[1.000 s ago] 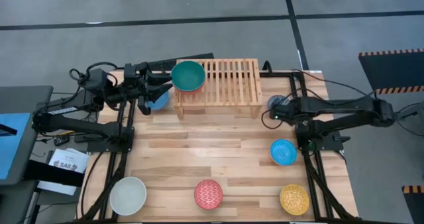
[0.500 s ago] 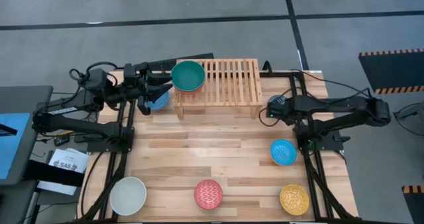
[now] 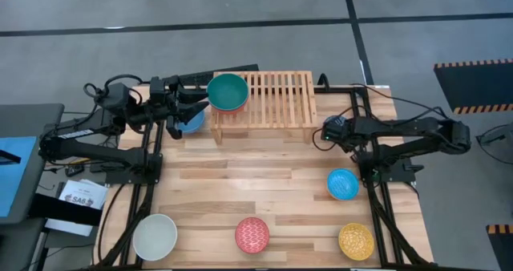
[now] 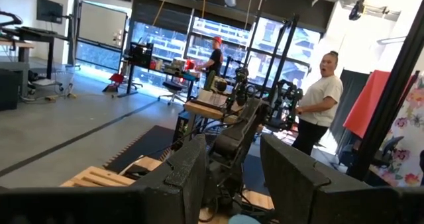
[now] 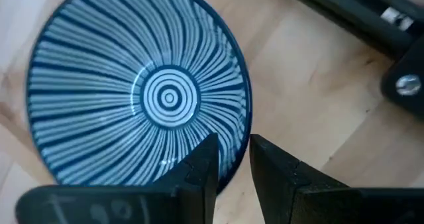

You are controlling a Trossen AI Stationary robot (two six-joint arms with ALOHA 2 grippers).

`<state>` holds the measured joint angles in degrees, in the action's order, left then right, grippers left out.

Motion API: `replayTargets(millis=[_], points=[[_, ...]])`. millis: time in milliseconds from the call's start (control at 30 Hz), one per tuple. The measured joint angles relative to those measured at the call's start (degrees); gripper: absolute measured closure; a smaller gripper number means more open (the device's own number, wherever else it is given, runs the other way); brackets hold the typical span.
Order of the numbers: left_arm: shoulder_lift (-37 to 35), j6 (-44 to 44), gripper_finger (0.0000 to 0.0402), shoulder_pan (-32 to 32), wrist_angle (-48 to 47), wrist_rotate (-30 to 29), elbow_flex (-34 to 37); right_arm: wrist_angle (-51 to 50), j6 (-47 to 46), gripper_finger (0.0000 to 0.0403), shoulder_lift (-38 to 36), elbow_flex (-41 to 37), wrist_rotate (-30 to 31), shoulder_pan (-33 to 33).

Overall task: Place and stack bowls onto a shelf
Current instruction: Put the small blue bowl on the shelf

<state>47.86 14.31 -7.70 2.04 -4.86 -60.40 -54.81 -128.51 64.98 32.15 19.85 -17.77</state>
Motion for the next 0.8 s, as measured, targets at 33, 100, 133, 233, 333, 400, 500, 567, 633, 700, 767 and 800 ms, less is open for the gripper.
replayTargets(millis=[33, 100, 133, 233, 333, 400, 500, 567, 633, 700, 767, 800], points=[[0.0, 0.0, 0.0273, 0.0, 0.0, 0.0, 0.0, 0.9, 0.0, 0.0292, 0.0, -0.6, 0.0, -0.4], [0.0, 0.0, 0.0273, 0.0, 0.0, 0.0, 0.0, 2.7, 0.0, 0.0292, 0.0, -1.6, 0.0, -0.9], [0.0, 0.0, 0.0273, 0.0, 0.0, 0.0, 0.0, 3.3, 0.0, 0.0292, 0.0, -2.1, 0.0, -1.1], [0.0, 0.1, 0.0273, 0.0, 0.0, 0.0, 0.0, 4.6, 0.0, 0.0299, 0.0, -3.2, 0.0, -1.5], [0.0, 0.1, 0.0273, 0.0, 0.0, -0.1, 0.0, 5.2, 0.1, 0.0328, -0.1, -4.2, 0.3, -1.5], [0.0, 0.4, 0.0273, 0.0, 0.0, -0.1, 0.0, 5.4, 1.0, 0.0357, -0.4, -4.3, 1.4, -1.3], [0.0, 0.5, 0.0273, 0.0, 0.0, -0.4, 0.0, 5.6, 1.5, 0.0364, -2.0, -4.4, 4.2, -0.5], [0.0, 0.5, 0.0273, 0.0, 0.0, -0.5, 0.0, 5.8, 1.5, 0.0364, -3.9, -4.4, 6.4, -0.4], [0.0, 0.5, 0.0273, 0.0, 0.0, -0.6, 0.0, 5.7, 1.5, 0.0364, -6.1, -4.4, 9.0, -0.4], [0.0, 0.5, 0.0273, 0.0, 0.0, -0.8, 0.0, 5.6, 1.5, 0.0364, -8.6, -4.3, 11.7, -0.7], [0.0, 0.5, 0.0273, 0.0, 0.0, -1.1, 0.0, 4.7, 1.6, 0.0364, -11.1, -4.0, 13.8, -1.4], [0.0, 0.5, 0.0273, 0.0, 0.0, -1.2, 0.0, 3.9, 1.6, 0.0364, -12.2, -3.5, 15.1, -1.9]])
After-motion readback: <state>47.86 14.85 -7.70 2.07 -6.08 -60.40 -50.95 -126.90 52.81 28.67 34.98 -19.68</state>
